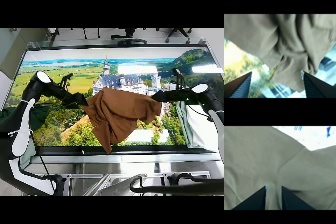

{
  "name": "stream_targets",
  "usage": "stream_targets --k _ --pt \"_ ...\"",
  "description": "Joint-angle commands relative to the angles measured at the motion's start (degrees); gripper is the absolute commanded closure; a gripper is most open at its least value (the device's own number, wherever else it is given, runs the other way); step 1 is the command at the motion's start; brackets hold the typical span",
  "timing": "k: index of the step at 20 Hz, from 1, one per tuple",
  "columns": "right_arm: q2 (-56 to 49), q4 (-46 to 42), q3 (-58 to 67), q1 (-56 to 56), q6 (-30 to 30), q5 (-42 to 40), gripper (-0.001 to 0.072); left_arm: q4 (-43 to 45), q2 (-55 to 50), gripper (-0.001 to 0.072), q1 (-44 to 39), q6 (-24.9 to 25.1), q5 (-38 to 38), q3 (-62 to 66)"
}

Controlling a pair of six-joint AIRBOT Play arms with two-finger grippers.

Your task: Fold the shirts.

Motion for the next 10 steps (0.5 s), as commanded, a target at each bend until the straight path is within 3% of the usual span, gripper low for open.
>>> stream_targets --k 1,2,7,10 --pt "5.7 -8.0 0.1 0.0 4.6 2.2 0.0413 0.0 0.7 0.0008 0.4 0.0 -0.3 -6.8" --pt "7.3 -9.6 0.1 0.0 6.5 3.5 0.0346 0.0 0.7 0.0008 0.4 0.0 0.4 -7.7" --pt "9.4 -9.6 -3.7 1.5 15.2 14.6 0.0339 -0.1 -0.7 0.0008 -0.3 0.0 5.4 -8.3" --pt "9.4 -7.3 -13.1 7.6 16.9 11.7 0.0336 -0.1 -2.6 0.0009 -2.9 -0.1 14.1 -8.3"
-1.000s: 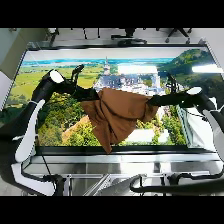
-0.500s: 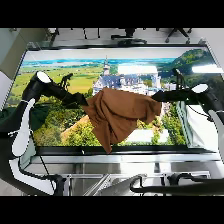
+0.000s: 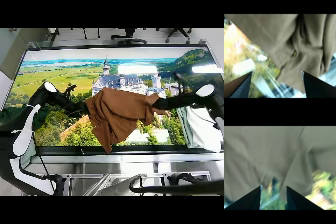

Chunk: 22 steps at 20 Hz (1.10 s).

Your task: Fold the shirts.

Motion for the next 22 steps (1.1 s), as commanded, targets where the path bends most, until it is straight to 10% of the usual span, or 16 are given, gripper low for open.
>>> stream_targets --k 1,3,5,12,16,22 --pt "0.4 3.3 -9.8 7.0 3.5 -2.5 0.0311 -0.1 -1.8 0.0010 -2.7 0.1 10.0 -0.3" --pt "-0.6 6.7 -14.3 12.1 4.0 -8.4 0.0207 0.1 -2.1 0.0231 -4.3 0.1 13.9 -0.3" --pt "-3.4 7.0 -15.9 16.6 5.9 -12.3 0.0207 0.5 -2.1 0.0669 -5.3 0.1 15.3 0.4" --pt "-12.6 21.3 -15.8 20.5 -3.7 -17.8 0.0213 0.5 -2.0 0.0689 -4.9 0.2 15.1 3.1" --pt "-12.7 31.6 -14.3 20.4 -13.4 -21.6 0.0688 0.5 -1.6 0.0690 -4.9 0.2 14.1 3.1" --pt "-1.5 29.7 -3.8 14.1 -13.1 -12.4 0.0695 0.3 10.2 0.0690 0.1 1.1 7.6 3.1"
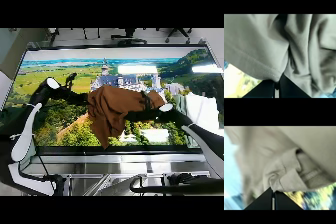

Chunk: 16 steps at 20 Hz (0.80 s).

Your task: Fold the shirts.

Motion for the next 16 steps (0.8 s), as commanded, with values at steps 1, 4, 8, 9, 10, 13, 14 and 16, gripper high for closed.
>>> stream_targets --k 1,4,8,9,10,13,14,16 --pt "9.5 1.4 7.8 -6.0 -0.9 7.0 0.0694 -0.2 9.3 0.0690 3.8 0.4 -4.9 0.1" --pt "20.5 1.3 17.5 -12.4 -0.3 9.2 0.0695 -2.7 22.1 0.0690 6.7 0.5 -6.9 0.1" --pt "31.4 0.9 29.1 -17.5 -0.4 9.6 0.0695 -14.7 38.3 0.0689 8.9 1.2 -6.8 0.2" --pt "33.4 -0.6 31.8 -18.2 -0.3 9.6 0.0696 -16.0 41.6 0.0689 9.4 1.6 -7.0 1.1" --pt "35.2 -2.8 34.2 -18.6 -0.3 9.6 0.0696 -15.8 44.7 0.0689 9.5 1.6 -7.5 3.0" --pt "38.7 -11.0 39.7 -18.5 2.9 9.5 0.0696 -9.1 51.7 0.0689 9.5 1.4 -8.0 10.1" --pt "39.3 -13.6 40.9 -18.5 4.0 9.5 0.0695 -5.9 53.3 0.0689 9.5 1.4 -7.9 11.8" --pt "39.5 -17.5 41.7 -18.5 5.4 9.4 0.0695 0.2 55.9 0.0688 9.5 0.2 -8.0 12.8"
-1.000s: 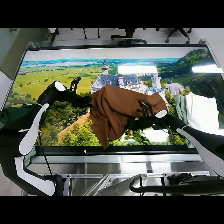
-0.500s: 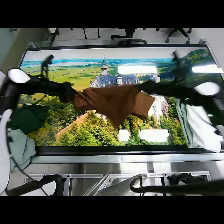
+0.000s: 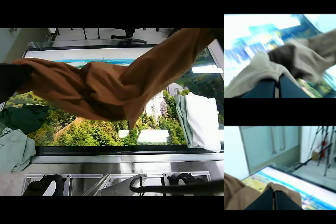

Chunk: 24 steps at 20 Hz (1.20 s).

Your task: Fold the shirts.

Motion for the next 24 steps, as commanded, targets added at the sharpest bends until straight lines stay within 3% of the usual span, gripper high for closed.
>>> stream_targets --k 1,6,12,13,14,15,16,17,19,20,21,24 --pt "1.4 -9.3 2.9 -0.3 4.0 0.0 0.0695 9.5 5.9 0.0688 0.2 -1.9 -0.2 2.1" --pt "-10.2 -12.7 -2.1 -0.3 5.2 1.0 0.0695 10.0 0.8 0.0688 0.2 -1.3 1.9 -13.7" --pt "-34.9 -12.0 -13.9 -0.2 5.2 0.7 0.0693 9.9 -25.0 0.0683 -2.2 2.3 10.6 -28.0" --pt "-39.2 -11.8 -14.6 -0.2 5.2 0.8 0.0691 9.8 -29.9 0.0587 -2.5 2.3 10.8 -27.8" --pt "-43.3 -11.2 -14.7 -0.2 5.2 1.0 0.0686 9.8 -35.4 0.0251 -2.4 2.2 10.1 -26.7" --pt "-46.6 -9.7 -14.6 -0.2 5.2 0.9 0.0638 9.8 -40.3 0.0068 -2.4 2.1 8.6 -24.6" --pt "-48.9 -8.4 -14.6 -0.2 5.0 0.6 0.0491 9.9 -44.3 0.0067 -2.3 2.0 6.6 -22.1" --pt "-50.3 -7.6 -14.3 -0.2 4.5 0.3 0.0452 9.8 -48.0 0.0067 -1.8 2.0 4.4 -19.1" --pt "-50.9 -7.3 -14.1 -0.3 4.0 -1.5 0.0443 9.9 -52.7 0.0066 -1.2 2.0 1.0 -12.7" --pt "-50.3 -7.3 -14.1 -0.4 3.9 -2.3 0.0395 10.0 -54.0 0.0067 -0.9 1.9 -0.7 -9.6" --pt "-49.3 -7.3 -14.1 -0.7 3.9 -2.2 0.0304 10.0 -54.8 0.0066 -0.3 1.3 -2.8 -6.9" --pt "-44.7 -8.2 -14.1 -2.6 3.9 0.8 0.0297 9.9 -54.9 0.0066 1.0 0.2 -10.2 -1.8"
